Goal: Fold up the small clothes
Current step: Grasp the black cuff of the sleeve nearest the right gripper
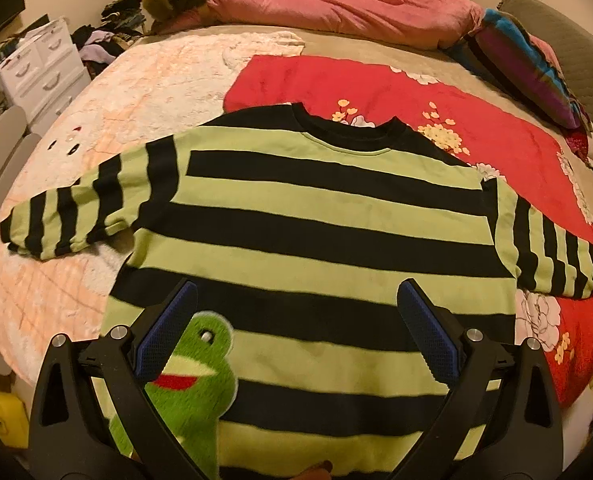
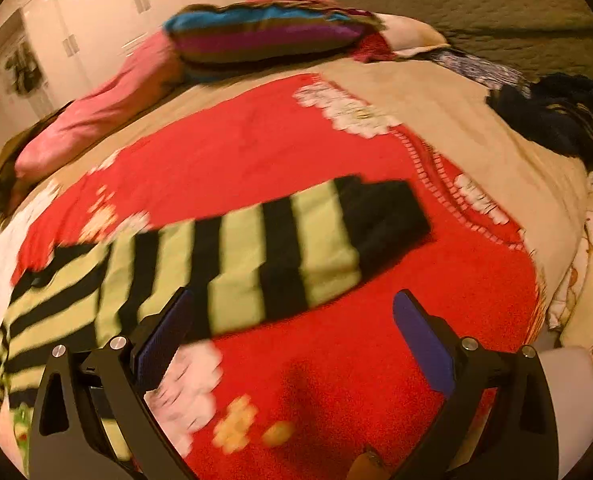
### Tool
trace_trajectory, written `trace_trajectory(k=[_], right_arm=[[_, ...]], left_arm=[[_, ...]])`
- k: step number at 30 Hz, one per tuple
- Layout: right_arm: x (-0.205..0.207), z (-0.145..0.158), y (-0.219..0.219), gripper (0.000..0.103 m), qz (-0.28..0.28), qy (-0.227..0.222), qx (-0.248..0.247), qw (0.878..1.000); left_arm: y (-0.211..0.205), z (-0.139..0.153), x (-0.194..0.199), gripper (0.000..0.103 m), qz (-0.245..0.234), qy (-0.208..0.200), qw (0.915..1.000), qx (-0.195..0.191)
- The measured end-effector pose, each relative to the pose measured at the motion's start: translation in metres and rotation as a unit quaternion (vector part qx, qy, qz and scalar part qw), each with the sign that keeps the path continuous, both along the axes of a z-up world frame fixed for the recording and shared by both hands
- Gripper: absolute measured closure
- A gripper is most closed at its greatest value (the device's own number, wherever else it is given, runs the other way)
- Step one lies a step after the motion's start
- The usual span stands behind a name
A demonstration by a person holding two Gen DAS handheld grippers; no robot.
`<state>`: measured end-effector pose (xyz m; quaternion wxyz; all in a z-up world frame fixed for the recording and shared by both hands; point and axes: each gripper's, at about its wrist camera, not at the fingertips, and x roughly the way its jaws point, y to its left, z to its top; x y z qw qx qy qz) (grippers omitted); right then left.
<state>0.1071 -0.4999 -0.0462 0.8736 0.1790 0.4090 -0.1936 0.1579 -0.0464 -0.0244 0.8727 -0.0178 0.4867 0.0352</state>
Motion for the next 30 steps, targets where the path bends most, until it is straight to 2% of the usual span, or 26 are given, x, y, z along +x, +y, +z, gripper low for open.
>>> trace_trajectory(k=[6, 16, 22, 23, 24, 26, 28, 30], right_arm=[[0.024, -0.024, -0.051, 0.004, -0.028, 0.033, 0.0, 0.999], [0.046, -0.064, -0.124, 0.004, -0.055, 0.044, 0.063, 0.996], [0.057, -0.084, -0.145, 0.007, -0.036, 0.042, 0.107, 0.993], [0.059, -0.085, -0.144, 0.01, -0.027, 0.041, 0.108, 0.993], [0.061, -0.085, -0.142, 0.024, -0.017, 0.041, 0.109, 0.993], [0.065, -0.083, -0.137, 0.034, -0.003, 0.041, 0.103, 0.994], [0.065, -0.078, -0.135, 0.064, 0.011, 0.028, 0.112, 0.993], [0.065, -0.066, -0.127, 0.074, 0.03, 0.006, 0.111, 0.993]], left_arm=[[-0.014, -0.011, 0.021, 0.009, -0.01, 0.006, 0.9999, -0.001], [-0.041, -0.036, 0.054, 0.009, -0.025, 0.02, 0.9992, -0.025], [-0.043, -0.056, 0.059, 0.009, -0.022, 0.015, 0.9992, -0.03], [-0.042, -0.06, 0.059, 0.009, -0.021, 0.013, 0.9995, -0.021], [-0.041, -0.062, 0.059, 0.009, -0.02, 0.011, 0.9996, -0.016], [-0.038, -0.068, 0.059, 0.009, -0.018, 0.011, 0.9997, -0.008], [-0.035, -0.075, 0.058, 0.009, -0.018, 0.014, 0.9997, -0.005], [-0.033, -0.079, 0.056, 0.009, -0.021, 0.012, 0.9997, -0.005]])
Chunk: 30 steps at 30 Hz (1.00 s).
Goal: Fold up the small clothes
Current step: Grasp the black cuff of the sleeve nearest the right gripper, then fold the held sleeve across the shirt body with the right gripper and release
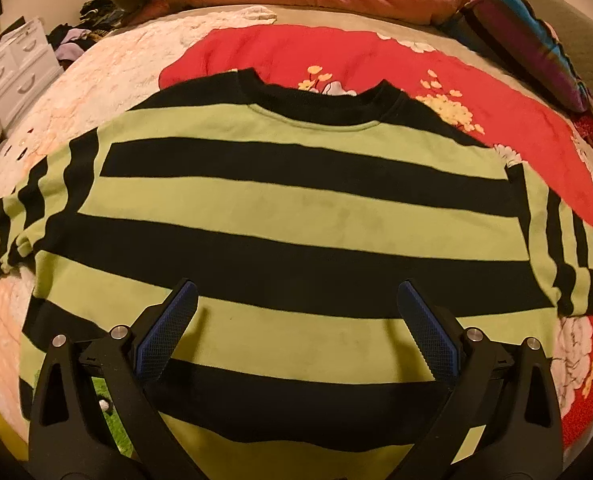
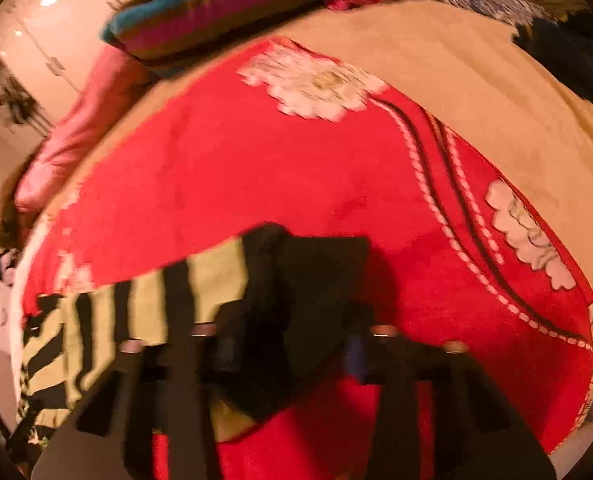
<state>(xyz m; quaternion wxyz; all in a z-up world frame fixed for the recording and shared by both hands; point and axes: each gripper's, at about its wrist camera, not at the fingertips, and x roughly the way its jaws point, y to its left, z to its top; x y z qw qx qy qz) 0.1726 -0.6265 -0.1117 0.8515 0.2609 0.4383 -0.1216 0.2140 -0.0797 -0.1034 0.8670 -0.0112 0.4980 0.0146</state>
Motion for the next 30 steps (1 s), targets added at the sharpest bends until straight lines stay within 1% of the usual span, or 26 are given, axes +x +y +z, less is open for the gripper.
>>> trace_trajectory(k=[1, 3, 6, 9, 11, 13, 16, 20, 21, 24, 26, 28, 29, 30], right_arm=[[0.0, 0.008, 0.006, 0.078, 0.008, -0.006, -0.008, 1.0], [0.0, 0.024, 0.021, 0.082, 0.028, -0.035, -0.001, 0.999], [0.004, 0.048, 0.05, 0.083, 0.06, -0.071, 0.013, 0.996], [0.017, 0.074, 0.102, 0.083, 0.114, -0.107, 0.038, 0.987], [0.029, 0.085, 0.135, 0.083, 0.149, -0.123, 0.058, 0.979], [0.042, 0.092, 0.171, 0.083, 0.185, -0.129, 0.071, 0.972], [0.066, 0.092, 0.229, 0.083, 0.236, -0.125, 0.11, 0.957], [0.087, 0.084, 0.289, 0.083, 0.273, -0.11, 0.122, 0.948], [0.093, 0.081, 0.303, 0.083, 0.281, -0.105, 0.125, 0.946], [0.104, 0.073, 0.329, 0.083, 0.29, -0.091, 0.124, 0.944], [0.106, 0.069, 0.339, 0.083, 0.293, -0.087, 0.13, 0.943], [0.107, 0.064, 0.344, 0.071, 0.302, -0.081, 0.144, 0.939], [0.107, 0.062, 0.345, 0.069, 0.303, -0.082, 0.148, 0.938], [0.107, 0.063, 0.347, 0.062, 0.302, -0.086, 0.153, 0.937]], left_arm=[[0.0, -0.001, -0.001, 0.009, -0.003, -0.003, 1.0, -0.001], [-0.001, 0.0, -0.004, 0.009, -0.008, -0.01, 0.9999, 0.002], [-0.002, 0.006, -0.007, 0.009, -0.015, -0.025, 0.9996, -0.003], [-0.002, 0.014, -0.011, 0.009, -0.019, -0.045, 0.9987, -0.014], [-0.002, 0.018, -0.012, 0.009, -0.02, -0.052, 0.9983, -0.017], [0.001, 0.02, -0.013, 0.009, -0.019, -0.059, 0.9979, -0.019], [0.008, 0.019, -0.014, 0.009, -0.012, -0.059, 0.9979, -0.024], [0.018, 0.015, -0.012, 0.009, -0.001, -0.055, 0.998, -0.032], [0.021, 0.015, -0.013, 0.009, 0.002, -0.055, 0.9979, -0.034], [0.028, 0.013, -0.013, 0.009, 0.01, -0.054, 0.9975, -0.043], [0.031, 0.013, -0.012, 0.009, 0.012, -0.054, 0.9973, -0.049], [0.032, 0.013, -0.013, 0.009, 0.012, -0.056, 0.997, -0.052], [0.033, 0.013, -0.013, 0.009, 0.01, -0.057, 0.9969, -0.054], [0.033, 0.013, -0.013, 0.009, 0.01, -0.058, 0.9968, -0.055]])
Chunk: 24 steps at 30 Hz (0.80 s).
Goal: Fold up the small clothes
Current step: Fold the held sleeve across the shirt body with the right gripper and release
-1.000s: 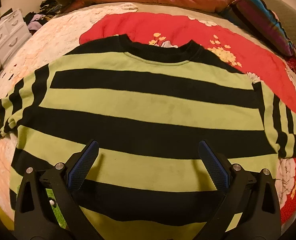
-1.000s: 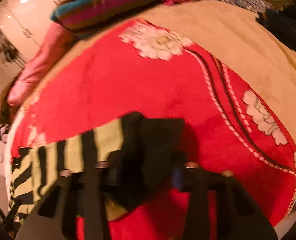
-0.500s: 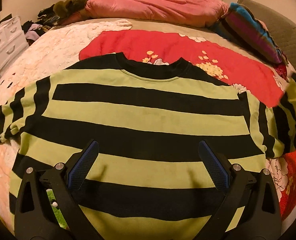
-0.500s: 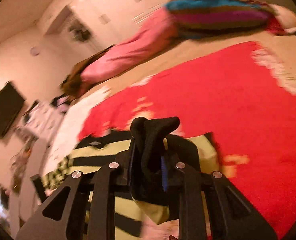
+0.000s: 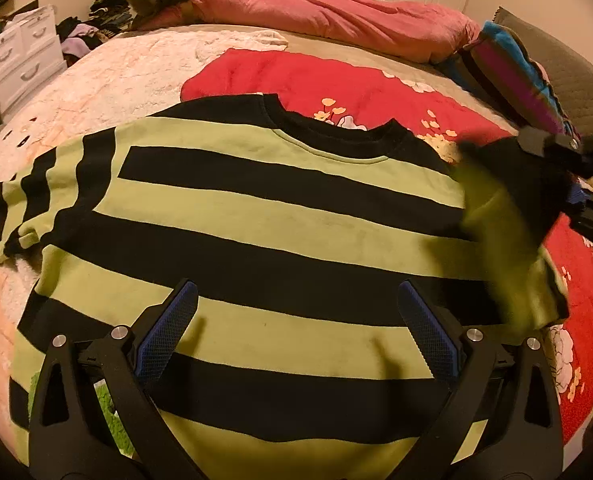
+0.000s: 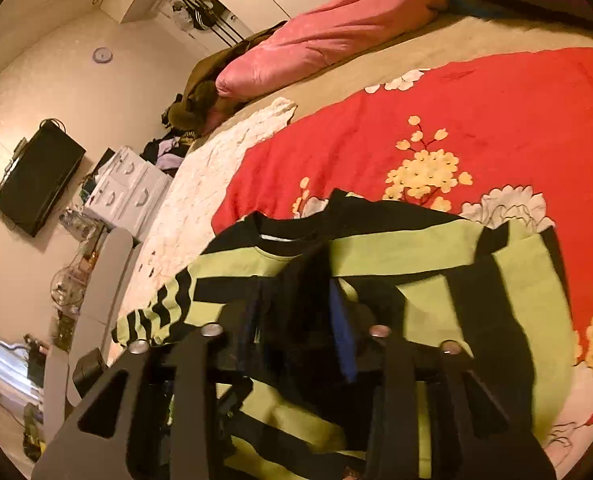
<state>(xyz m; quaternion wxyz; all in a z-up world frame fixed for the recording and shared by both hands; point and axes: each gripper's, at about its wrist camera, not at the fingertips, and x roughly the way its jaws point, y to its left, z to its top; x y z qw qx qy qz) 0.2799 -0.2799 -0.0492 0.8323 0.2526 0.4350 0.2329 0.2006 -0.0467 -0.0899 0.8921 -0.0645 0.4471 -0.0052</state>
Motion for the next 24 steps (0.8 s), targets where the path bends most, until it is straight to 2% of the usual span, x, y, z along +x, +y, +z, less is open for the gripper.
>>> trace_trajectory(k=[3, 4, 7, 13, 16, 19, 21, 22, 23, 24], right_arm=[[-0.008, 0.004, -0.007, 0.042, -0.004, -0.014, 0.006, 1.0], [-0.01, 0.006, -0.012, 0.041, -0.007, -0.022, 0.009, 1.0], [-0.016, 0.008, -0.023, 0.04, -0.022, -0.028, -0.021, 0.999], [-0.034, -0.006, -0.044, 0.039, -0.038, -0.018, -0.09, 0.995], [-0.047, -0.016, -0.055, 0.039, -0.05, -0.012, -0.111, 0.993], [-0.058, -0.021, -0.072, 0.039, -0.073, -0.003, -0.108, 0.991], [-0.064, -0.023, -0.084, 0.039, -0.092, 0.003, -0.104, 0.99], [-0.066, -0.024, -0.092, 0.037, -0.103, 0.007, -0.105, 0.989], [-0.068, -0.025, -0.099, 0.037, -0.112, 0.011, -0.107, 0.988], [-0.07, -0.025, -0.103, 0.036, -0.119, 0.011, -0.112, 0.986]], left_arm=[[0.001, 0.002, -0.001, 0.009, -0.003, -0.005, 1.0, -0.005], [0.001, 0.003, -0.001, 0.009, -0.003, -0.006, 0.9999, -0.008], [0.0, 0.006, -0.002, 0.009, -0.009, -0.011, 0.9997, -0.02], [-0.015, 0.019, -0.009, 0.009, -0.05, -0.033, 0.994, -0.091], [-0.033, 0.015, -0.001, 0.009, -0.057, -0.005, 0.9932, -0.101], [-0.046, 0.009, 0.019, 0.009, -0.042, 0.031, 0.9926, -0.11], [-0.053, 0.005, 0.03, 0.009, -0.036, 0.041, 0.9925, -0.109], [-0.055, 0.002, 0.035, 0.016, -0.029, 0.045, 0.9931, -0.105], [-0.058, -0.001, 0.041, 0.037, -0.021, 0.05, 0.9938, -0.097], [-0.059, -0.003, 0.045, 0.049, -0.019, 0.054, 0.994, -0.093]])
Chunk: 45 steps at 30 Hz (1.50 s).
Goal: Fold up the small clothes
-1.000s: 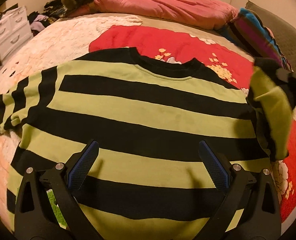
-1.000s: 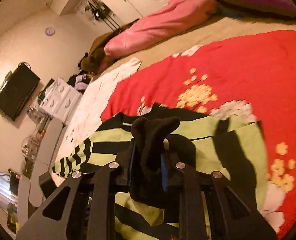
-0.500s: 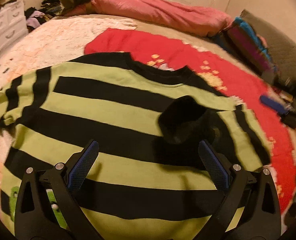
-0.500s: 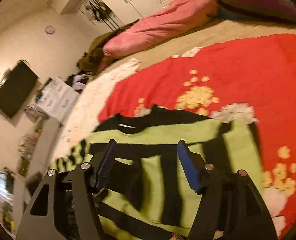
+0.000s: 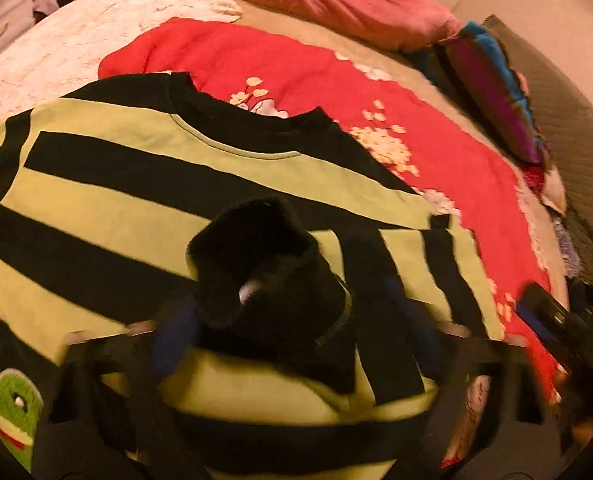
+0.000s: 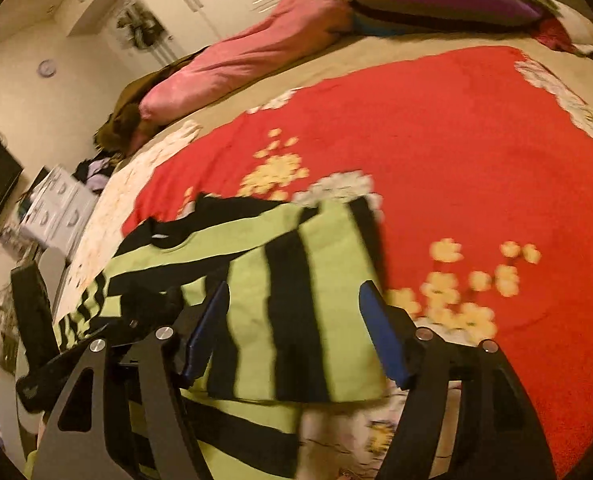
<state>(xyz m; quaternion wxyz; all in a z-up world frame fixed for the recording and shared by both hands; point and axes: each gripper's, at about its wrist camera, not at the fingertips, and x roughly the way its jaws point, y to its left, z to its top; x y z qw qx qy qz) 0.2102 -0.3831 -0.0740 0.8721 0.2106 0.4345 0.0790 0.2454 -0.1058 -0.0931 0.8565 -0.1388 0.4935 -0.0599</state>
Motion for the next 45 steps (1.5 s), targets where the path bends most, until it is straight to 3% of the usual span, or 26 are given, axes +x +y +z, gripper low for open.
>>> trace_trajectory(k=[2, 4, 5, 10, 15, 18, 22, 27, 28, 29, 32, 37, 39, 41, 43, 45], right_arm=[[-0.001, 0.001, -0.005, 0.036, -0.004, 0.0, -0.003, 1.0], [-0.003, 0.002, -0.007, 0.036, -0.005, -0.003, -0.009, 1.0], [-0.003, 0.002, -0.007, 0.036, -0.004, -0.002, -0.007, 1.0], [0.0, -0.006, 0.006, 0.036, 0.01, 0.009, 0.0, 1.0], [0.002, -0.01, 0.032, 0.036, 0.04, 0.013, -0.012, 0.999], [0.004, -0.012, 0.052, 0.036, 0.06, 0.016, -0.03, 0.998], [0.01, -0.013, 0.079, 0.037, 0.086, 0.011, -0.061, 0.994], [0.015, -0.016, 0.106, 0.036, 0.109, 0.006, -0.09, 0.99], [0.017, -0.017, 0.109, 0.037, 0.111, 0.006, -0.093, 0.989], [0.019, -0.019, 0.114, 0.037, 0.115, 0.006, -0.096, 0.989], [0.026, -0.025, 0.126, 0.037, 0.125, 0.008, -0.109, 0.986], [0.036, -0.039, 0.131, 0.037, 0.124, 0.028, -0.129, 0.984], [0.039, -0.048, 0.129, 0.037, 0.118, 0.047, -0.141, 0.982], [0.04, -0.053, 0.126, 0.037, 0.117, 0.052, -0.139, 0.982], [0.038, -0.054, 0.126, 0.037, 0.119, 0.05, -0.142, 0.982], [0.038, -0.054, 0.125, 0.037, 0.117, 0.049, -0.138, 0.982]], left_arm=[[0.005, -0.005, 0.004, 0.082, 0.002, 0.001, 1.0, -0.008], [0.016, -0.008, 0.003, 0.096, -0.002, -0.001, 0.9995, -0.031], [0.023, -0.006, 0.002, 0.097, 0.001, -0.006, 0.9992, -0.04], [0.066, 0.035, -0.003, 0.098, 0.015, -0.082, 0.9954, -0.047], [0.102, 0.076, -0.003, 0.098, 0.022, -0.159, 0.9869, 0.013], [0.129, 0.075, 0.002, 0.098, 0.039, -0.166, 0.985, 0.024], [0.159, 0.049, 0.01, 0.096, 0.062, -0.142, 0.9877, 0.021], [0.174, 0.02, 0.012, 0.083, 0.084, -0.099, 0.991, 0.035], [0.178, 0.02, 0.01, 0.077, 0.089, -0.097, 0.9906, 0.038], [0.183, 0.021, 0.008, 0.069, 0.098, -0.1, 0.9893, 0.04], [0.198, 0.03, -0.003, 0.06, 0.133, -0.113, 0.9835, 0.047], [0.203, 0.059, -0.029, 0.062, 0.185, -0.163, 0.9638, 0.101], [0.189, 0.069, -0.035, 0.073, 0.17, -0.193, 0.9599, 0.111], [0.176, 0.072, -0.034, 0.074, 0.139, -0.203, 0.9634, 0.107], [0.157, 0.061, -0.024, 0.074, 0.092, -0.173, 0.976, 0.094], [0.144, 0.045, -0.013, 0.074, 0.062, -0.14, 0.9827, 0.104]])
